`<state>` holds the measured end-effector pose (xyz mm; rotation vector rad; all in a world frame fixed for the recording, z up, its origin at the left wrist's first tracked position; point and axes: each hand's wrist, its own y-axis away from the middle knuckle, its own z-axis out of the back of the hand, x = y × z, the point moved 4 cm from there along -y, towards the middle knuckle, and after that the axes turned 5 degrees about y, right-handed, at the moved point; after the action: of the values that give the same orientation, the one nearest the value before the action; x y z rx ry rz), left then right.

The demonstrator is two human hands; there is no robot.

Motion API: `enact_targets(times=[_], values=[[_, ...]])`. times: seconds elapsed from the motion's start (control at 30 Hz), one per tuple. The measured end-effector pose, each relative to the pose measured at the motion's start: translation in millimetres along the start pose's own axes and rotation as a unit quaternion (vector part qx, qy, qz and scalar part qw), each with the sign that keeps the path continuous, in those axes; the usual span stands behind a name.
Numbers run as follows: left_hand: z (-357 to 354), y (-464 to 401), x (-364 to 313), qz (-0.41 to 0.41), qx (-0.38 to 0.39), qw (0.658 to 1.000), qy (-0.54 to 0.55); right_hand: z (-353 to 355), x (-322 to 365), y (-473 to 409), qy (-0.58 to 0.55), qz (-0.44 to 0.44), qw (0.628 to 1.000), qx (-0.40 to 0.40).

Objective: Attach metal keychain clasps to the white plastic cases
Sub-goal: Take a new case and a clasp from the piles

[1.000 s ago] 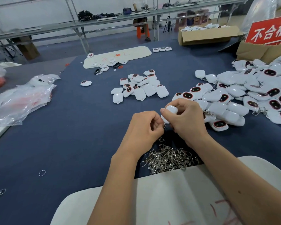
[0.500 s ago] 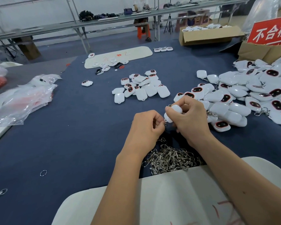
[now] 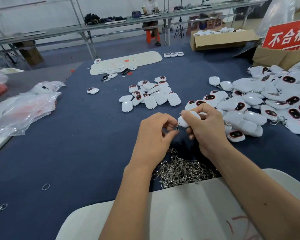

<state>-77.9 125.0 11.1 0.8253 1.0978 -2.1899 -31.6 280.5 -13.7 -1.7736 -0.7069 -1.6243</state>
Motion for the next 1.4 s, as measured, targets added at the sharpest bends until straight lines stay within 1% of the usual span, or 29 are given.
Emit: enact_targets(times=[0.2, 0.43, 0.5, 0.57, 0.8, 0.93, 1.0, 1.1, 1.17, 1.27, 1.33, 1.4], values=[[1.3, -1.3, 1.5, 0.009, -0.031, 0.999, 0.004, 0.5, 1.3, 1.6, -0.008, 0.005, 1.0, 0.009], [0.3, -0.7, 2.2, 0.011, -0.022, 1.0, 0.014, -0.4, 2.0, 4.1, 0.017, 0.016, 1.0, 0.005], [0.1, -0.7, 3.0, 0.02, -0.022, 0.999, 0.025, -0.8, 2.0, 4.6, 0.019, 0.021, 1.0, 0.004], [0.1, -0.5, 4.7, 0.046, -0.029, 0.997, 0.056, -0.8, 2.0, 4.9, 0.015, 0.021, 1.0, 0.004], [-2.8, -1.9, 8.4, 0.112, -0.058, 0.977, 0.173, -0.5, 5.5, 5.0, -0.041, 0.011, 0.999, 0.017], [-5.5, -2.0, 15.5, 0.171, -0.048, 0.951, 0.252, -0.9, 6.1, 5.0, -0.056, 0.013, 0.998, 0.023], [-7.6, -0.7, 15.8, 0.188, -0.038, 0.938, 0.289, -1.0, 6.1, 4.9, -0.061, 0.015, 0.998, 0.027], [-7.0, 0.2, 14.2, 0.206, -0.059, 0.921, 0.325, -1.8, 5.8, 4.0, -0.076, 0.006, 0.996, 0.038], [-5.4, 0.7, 14.3, 0.222, -0.079, 0.908, 0.346, -3.9, 5.8, 4.2, -0.079, 0.004, 0.995, 0.061], [-2.6, 1.2, 15.8, 0.245, -0.103, 0.896, 0.356, -7.0, 6.4, 6.0, -0.079, 0.011, 0.992, 0.1], [0.1, 1.0, 16.1, 0.246, -0.121, 0.898, 0.344, -7.7, 6.4, 6.9, -0.088, 0.005, 0.989, 0.122], [3.1, 0.7, 16.7, 0.24, -0.136, 0.908, 0.316, -8.2, 6.2, 8.1, -0.098, -0.006, 0.985, 0.145]])
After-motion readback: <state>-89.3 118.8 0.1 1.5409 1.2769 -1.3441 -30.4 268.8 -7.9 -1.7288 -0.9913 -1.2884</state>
